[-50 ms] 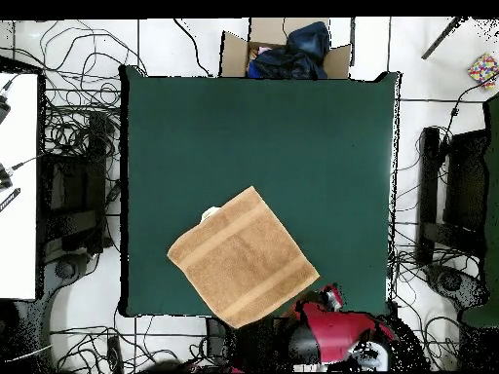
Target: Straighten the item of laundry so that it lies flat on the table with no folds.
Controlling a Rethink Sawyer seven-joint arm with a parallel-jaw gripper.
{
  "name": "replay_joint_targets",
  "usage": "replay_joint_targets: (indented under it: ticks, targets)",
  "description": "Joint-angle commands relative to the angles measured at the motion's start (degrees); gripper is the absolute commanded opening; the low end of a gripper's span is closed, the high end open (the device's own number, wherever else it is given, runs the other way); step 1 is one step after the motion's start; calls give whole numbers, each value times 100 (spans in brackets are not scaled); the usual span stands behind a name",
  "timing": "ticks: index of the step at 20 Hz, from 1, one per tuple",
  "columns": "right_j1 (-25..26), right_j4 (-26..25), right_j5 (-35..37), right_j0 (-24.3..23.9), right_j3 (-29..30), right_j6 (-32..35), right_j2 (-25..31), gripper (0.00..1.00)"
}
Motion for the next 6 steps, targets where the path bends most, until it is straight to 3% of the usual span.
replay_joint_targets:
  ticks: [1,6]
  targets:
    - [-710,-277,869,-546,472,-102,1817,100]
    - [-730,-356,1046,-555,433,-42,1896,100]
